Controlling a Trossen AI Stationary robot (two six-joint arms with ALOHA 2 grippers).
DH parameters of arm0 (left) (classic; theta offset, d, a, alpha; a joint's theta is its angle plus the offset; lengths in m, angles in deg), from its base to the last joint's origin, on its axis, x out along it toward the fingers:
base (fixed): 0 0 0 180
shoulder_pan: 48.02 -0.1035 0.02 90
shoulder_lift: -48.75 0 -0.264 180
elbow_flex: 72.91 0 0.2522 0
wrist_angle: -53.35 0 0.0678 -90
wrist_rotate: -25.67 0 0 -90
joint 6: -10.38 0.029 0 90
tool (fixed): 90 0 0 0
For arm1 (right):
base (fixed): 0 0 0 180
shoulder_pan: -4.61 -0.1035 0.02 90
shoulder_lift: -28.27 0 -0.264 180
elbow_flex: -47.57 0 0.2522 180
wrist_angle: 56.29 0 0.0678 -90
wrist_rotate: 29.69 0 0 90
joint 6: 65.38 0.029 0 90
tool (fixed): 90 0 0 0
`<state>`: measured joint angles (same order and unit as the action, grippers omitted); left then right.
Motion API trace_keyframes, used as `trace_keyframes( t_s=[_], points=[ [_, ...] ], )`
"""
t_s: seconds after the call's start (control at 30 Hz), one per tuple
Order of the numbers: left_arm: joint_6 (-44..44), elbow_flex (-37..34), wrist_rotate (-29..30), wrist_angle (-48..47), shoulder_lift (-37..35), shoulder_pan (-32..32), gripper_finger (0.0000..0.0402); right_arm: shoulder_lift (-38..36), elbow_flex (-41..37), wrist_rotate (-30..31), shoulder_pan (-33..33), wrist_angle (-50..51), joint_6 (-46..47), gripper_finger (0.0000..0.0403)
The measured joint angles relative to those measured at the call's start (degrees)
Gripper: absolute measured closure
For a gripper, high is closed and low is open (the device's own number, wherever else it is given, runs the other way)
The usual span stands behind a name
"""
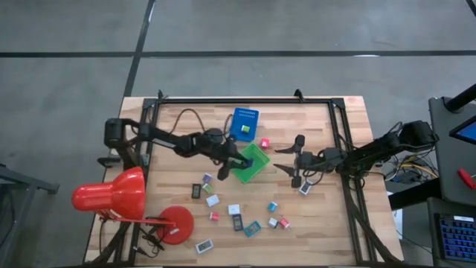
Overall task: Pick & Place Office items
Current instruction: Put the top blue digital clock into the green bin
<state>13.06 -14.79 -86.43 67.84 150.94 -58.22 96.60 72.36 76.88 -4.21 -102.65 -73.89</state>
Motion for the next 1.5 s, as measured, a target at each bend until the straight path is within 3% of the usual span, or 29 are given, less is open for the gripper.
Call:
trace_keyframes(
  t_s=[0.6,1.5],
  points=[
    [3.5,12.6,13.2,-29.9,1.9,1.4,0.0281,0.0,0.0,0.0,0.0,1.7,1.0,0.0179],
    [2.9,13.0,12.9,-30.5,3.8,3.8,0.0277,0.0,0.0,0.0,0.0,2.8,1.0,0.0179]
  ],
)
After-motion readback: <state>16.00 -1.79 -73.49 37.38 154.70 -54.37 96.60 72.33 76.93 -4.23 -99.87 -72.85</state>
